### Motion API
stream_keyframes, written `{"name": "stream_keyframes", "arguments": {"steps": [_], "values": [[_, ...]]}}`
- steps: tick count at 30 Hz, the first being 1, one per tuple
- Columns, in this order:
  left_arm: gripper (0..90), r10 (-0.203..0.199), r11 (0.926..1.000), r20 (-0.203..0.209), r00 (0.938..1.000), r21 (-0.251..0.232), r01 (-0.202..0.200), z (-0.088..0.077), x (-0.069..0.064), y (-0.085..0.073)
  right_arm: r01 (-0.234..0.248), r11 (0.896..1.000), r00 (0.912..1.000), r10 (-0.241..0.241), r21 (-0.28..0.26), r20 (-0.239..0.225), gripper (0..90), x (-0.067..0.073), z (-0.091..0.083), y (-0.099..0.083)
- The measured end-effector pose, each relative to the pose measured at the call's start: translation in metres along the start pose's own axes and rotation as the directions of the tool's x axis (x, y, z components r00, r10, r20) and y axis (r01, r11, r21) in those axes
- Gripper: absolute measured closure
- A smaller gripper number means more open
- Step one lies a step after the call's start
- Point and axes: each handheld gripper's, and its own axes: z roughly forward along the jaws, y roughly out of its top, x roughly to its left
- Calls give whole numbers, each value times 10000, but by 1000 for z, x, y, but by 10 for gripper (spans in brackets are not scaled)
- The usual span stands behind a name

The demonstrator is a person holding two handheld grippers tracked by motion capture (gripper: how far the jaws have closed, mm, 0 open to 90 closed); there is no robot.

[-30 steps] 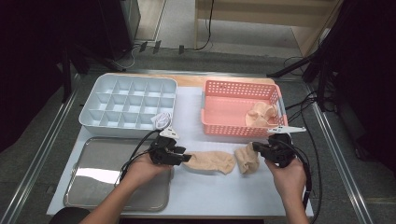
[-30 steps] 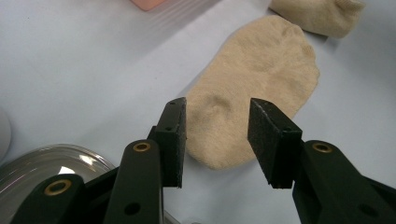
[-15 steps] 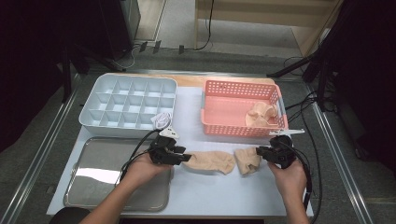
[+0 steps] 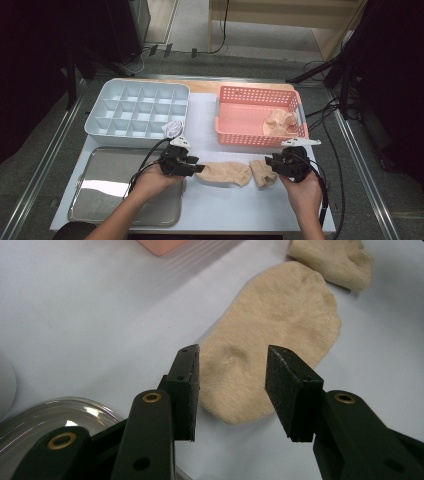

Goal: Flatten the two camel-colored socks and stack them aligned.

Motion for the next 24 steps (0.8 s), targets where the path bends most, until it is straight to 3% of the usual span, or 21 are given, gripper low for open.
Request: {"name": "stream_keyframes", "arguments": {"steps": [4,12,20,24], "values": [[585,1,10000,22,10000,13,-1,1,-1,0,15,9997,9996,-9,235,-288,665,3,4,-1],[585,6,10000,1,10000,28,-6,1,0,0,162,9951,9980,-101,977,-629,616,14,32,-7],[585,-29,10000,-8,10000,9,29,1,0,0,428,9883,9985,-374,1461,-399,597,18,51,-10],[585,-40,10000,2,10000,-12,40,1,0,0,554,9884,9983,-526,1412,-230,634,17,56,-12]]}}
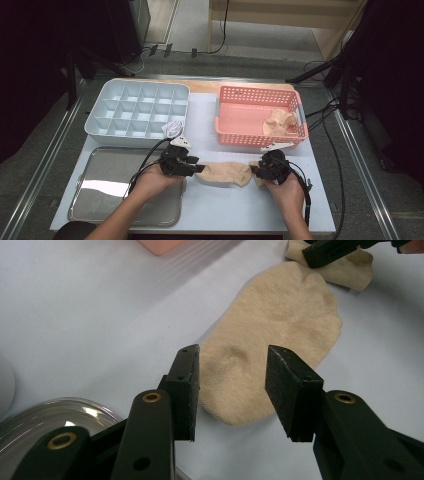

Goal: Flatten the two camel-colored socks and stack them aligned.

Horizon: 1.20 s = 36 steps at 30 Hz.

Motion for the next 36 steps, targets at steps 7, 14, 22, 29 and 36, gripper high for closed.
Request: {"name": "stream_keyframes", "arguments": {"steps": [7,14,22,29,36], "values": [[585,17,10000,-4,10000,10,-17,0,0,0,-251,9997,9996,250,30,103,836,-5,0,1],[586,-28,10000,-26,10000,-81,28,-1,1,0,-546,9968,9983,533,-586,-243,846,-6,-21,12],[587,-12,9998,-85,10000,-206,10,-6,1,-2,-618,9891,9962,528,-1339,-699,845,2,-44,26],[587,-137,9991,-176,9998,-416,130,-12,0,-5,-243,9871,9938,66,-1584,-1111,845,22,-52,43],[587,-261,9980,-334,9991,-576,241,-20,-1,-9,203,9829,9866,-493,-1829,-1555,844,46,-53,60]]}}
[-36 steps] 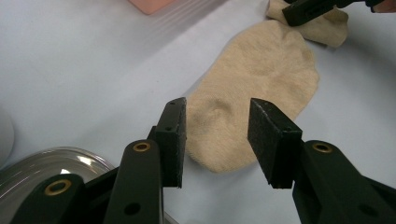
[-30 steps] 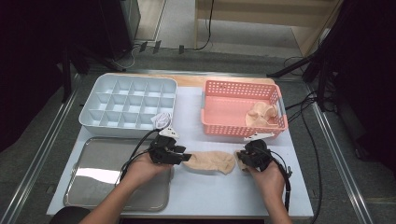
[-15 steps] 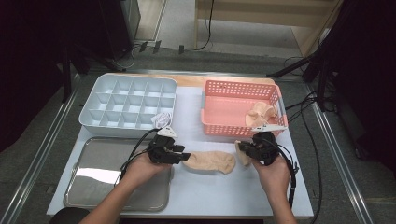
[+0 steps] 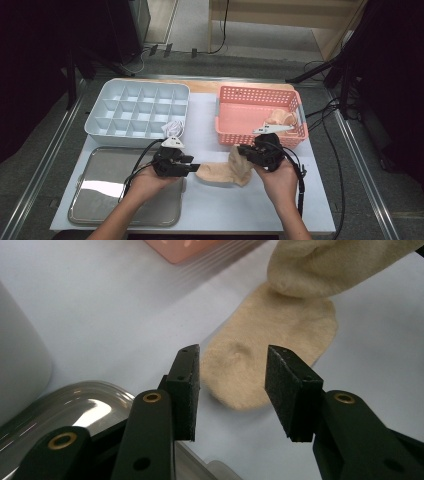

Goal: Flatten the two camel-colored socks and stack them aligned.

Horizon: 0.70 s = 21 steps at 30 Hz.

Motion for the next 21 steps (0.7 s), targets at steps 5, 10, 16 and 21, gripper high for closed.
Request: {"name": "stream_keyframes", "arguments": {"steps": [5,10,16,21], "values": [[587,-100,9999,-95,9999,-22,100,-4,2,-3,309,9995,9993,-309,16,-225,843,9,10,7],[587,-84,10000,-101,9999,-10,84,-3,1,-4,152,9994,9999,-150,313,-53,842,-2,21,-2],[587,112,9999,9,9999,-8,-112,2,-3,0,-268,9983,9992,252,508,317,834,-22,25,-16],[587,294,9996,163,9994,27,-294,10,-7,5,-614,9962,9961,572,617,672,829,-36,25,-27]]}}
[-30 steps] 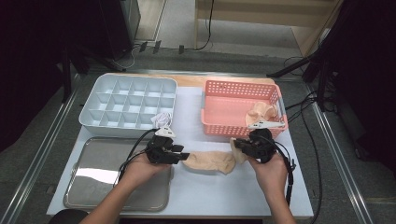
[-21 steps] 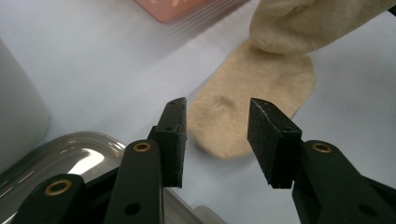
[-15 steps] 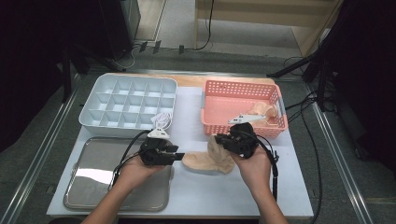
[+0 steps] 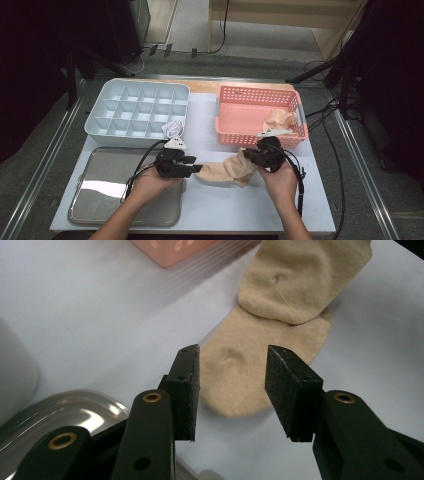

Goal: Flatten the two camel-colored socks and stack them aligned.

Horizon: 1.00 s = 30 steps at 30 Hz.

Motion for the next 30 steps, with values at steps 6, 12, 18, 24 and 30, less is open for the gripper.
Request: {"name": "stream_keyframes", "arguments": {"steps": [6,12,18,24,30], "values": [[587,223,9996,141,9997,151,-225,12,-5,6,-146,9998,9995,141,164,266,775,-10,3,-9],[587,228,9995,230,9995,207,-233,23,-8,10,-100,9999,9997,99,61,242,714,-13,-1,-15],[587,408,9988,303,9987,261,-416,33,-14,18,-362,9991,9992,366,-200,188,754,-19,-13,-19],[586,496,9984,390,9980,258,-507,44,-15,26,-506,9986,9981,510,-132,349,766,-25,-16,-23],[586,603,9968,311,9977,512,-619,61,-14,30,-495,9988,9975,492,58,505,754,-31,-12,-25]]}}
